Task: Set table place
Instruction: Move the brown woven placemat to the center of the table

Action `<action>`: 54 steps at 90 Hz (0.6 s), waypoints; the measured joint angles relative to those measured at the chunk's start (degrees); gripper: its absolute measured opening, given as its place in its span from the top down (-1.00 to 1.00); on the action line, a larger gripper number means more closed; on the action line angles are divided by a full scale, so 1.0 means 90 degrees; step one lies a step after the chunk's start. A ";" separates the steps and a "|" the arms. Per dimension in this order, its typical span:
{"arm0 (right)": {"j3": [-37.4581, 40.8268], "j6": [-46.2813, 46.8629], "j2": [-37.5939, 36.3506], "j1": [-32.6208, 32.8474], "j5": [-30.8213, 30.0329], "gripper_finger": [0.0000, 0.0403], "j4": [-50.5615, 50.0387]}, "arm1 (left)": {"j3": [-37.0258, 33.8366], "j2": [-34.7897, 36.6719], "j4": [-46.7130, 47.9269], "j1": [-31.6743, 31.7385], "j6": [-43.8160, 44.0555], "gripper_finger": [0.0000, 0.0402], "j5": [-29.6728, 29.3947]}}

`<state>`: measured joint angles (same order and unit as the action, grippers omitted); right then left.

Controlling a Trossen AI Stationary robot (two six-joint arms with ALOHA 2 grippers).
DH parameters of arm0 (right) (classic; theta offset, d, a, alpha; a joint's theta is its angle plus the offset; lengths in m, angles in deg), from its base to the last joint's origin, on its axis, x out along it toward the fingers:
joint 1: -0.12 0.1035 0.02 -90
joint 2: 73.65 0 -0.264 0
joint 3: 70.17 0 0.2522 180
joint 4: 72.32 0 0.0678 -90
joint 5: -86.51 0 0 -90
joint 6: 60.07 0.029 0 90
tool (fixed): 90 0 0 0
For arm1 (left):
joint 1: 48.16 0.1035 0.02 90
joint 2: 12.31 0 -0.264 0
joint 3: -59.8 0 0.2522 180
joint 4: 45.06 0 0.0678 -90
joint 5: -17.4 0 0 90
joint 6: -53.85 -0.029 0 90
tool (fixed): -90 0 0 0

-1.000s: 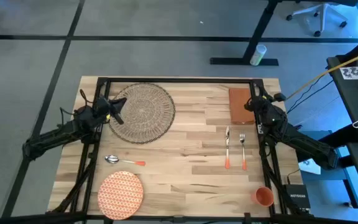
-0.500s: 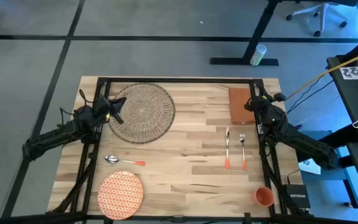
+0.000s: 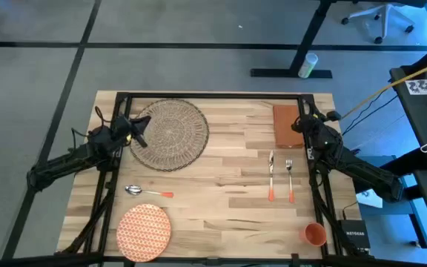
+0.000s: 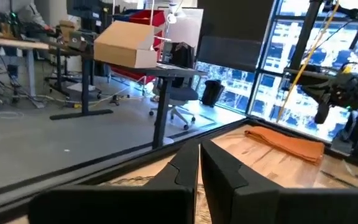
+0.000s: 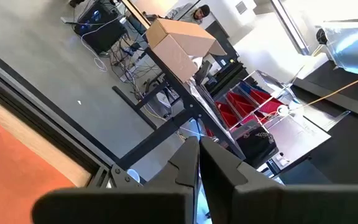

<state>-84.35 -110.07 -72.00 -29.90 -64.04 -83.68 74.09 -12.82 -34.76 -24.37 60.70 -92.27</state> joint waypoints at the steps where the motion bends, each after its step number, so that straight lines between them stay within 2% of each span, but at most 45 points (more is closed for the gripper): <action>1: 0.0001 0.0001 0.0000 0.0000 -0.0001 1.00 -0.0001 | 0.0000 0.0000 -0.0002 -0.0001 -0.0008 1.00 0.0018; 13: 0.0000 0.0000 0.0000 0.0000 0.0000 1.00 0.0000 | -0.0001 -0.0014 -0.0125 -0.0033 -0.0184 1.00 0.0844; 23: 0.0001 0.0000 0.0000 0.0000 -0.0001 1.00 -0.0001 | 0.0009 -0.0017 -0.0418 -0.0029 0.0036 1.00 0.1225; 35: 0.0001 0.0000 0.0000 0.0001 0.0000 1.00 -0.0001 | 0.0247 -0.0189 -0.0308 -0.0029 -0.0037 1.00 0.1635; 54: 0.0001 0.0000 0.0000 0.0000 0.0000 1.00 0.0000 | 0.1017 -0.1344 0.0030 -0.0038 0.0017 1.00 0.1997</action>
<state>-84.34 -110.07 -72.00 -29.90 -64.04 -83.68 83.25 -24.92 -34.49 -24.72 60.86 -74.30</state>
